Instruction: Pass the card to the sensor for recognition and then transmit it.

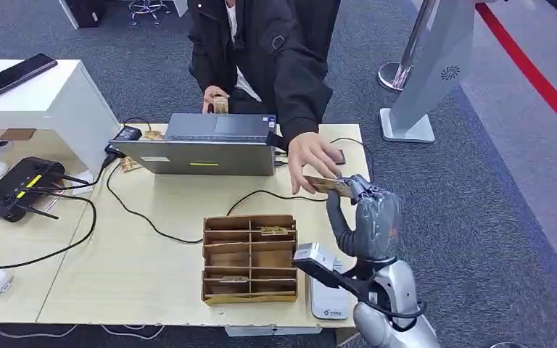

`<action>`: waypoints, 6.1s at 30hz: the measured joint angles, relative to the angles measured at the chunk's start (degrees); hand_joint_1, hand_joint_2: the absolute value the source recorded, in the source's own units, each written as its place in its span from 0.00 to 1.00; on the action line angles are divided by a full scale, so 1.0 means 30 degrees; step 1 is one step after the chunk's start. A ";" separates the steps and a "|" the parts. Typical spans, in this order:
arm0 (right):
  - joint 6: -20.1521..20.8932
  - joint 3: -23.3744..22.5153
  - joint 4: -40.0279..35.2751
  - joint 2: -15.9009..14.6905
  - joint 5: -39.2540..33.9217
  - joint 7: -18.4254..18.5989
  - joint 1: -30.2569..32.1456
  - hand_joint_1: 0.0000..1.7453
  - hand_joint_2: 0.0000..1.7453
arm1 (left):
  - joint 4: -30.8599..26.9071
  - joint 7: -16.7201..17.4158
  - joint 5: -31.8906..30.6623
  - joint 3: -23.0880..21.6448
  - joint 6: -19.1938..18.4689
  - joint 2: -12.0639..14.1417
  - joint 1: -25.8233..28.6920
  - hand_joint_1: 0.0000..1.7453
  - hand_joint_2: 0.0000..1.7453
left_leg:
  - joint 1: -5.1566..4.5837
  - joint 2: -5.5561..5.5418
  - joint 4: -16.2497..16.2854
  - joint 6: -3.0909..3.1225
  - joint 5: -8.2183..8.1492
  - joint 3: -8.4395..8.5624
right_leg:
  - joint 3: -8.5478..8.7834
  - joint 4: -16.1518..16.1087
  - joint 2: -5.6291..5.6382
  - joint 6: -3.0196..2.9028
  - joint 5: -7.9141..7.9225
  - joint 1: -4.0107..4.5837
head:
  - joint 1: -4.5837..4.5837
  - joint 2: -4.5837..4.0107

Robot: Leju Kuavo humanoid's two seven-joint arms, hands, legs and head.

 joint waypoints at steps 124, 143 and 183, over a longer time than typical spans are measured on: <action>0.2835 0.6098 0.3192 -0.0903 0.1706 0.1057 -0.1568 0.00 1.00 | 0.0335 0.0124 0.0459 -0.0422 0.0211 -0.0066 -0.0076 0.00 0.00 | 0.0012 -0.0010 -0.0002 -0.0001 -0.0002 0.0002 | -0.0002 0.0008 -0.0030 -0.0021 -0.0023 0.0002 | 0.0000 0.0000; 0.4227 0.6556 0.4910 -0.0627 0.2179 0.1880 -0.2876 0.00 1.00 | 0.0335 0.0401 0.0247 -0.0881 0.0000 -0.0117 -0.0359 0.00 0.00 | 0.0013 -0.0010 -0.0002 -0.0001 -0.0001 0.0001 | -0.0002 0.0009 -0.0030 -0.0021 -0.0022 0.0003 | 0.0000 0.0000; 0.4576 0.6572 0.5851 -0.0590 0.2201 0.2499 -0.3165 0.14 1.00 | 0.0335 0.0488 0.0284 -0.1494 -0.0117 -0.0117 -0.0429 0.00 0.00 | 0.0014 -0.0010 -0.0001 -0.0001 -0.0001 0.0001 | -0.0002 0.0009 -0.0029 -0.0021 -0.0022 0.0003 | 0.0000 0.0000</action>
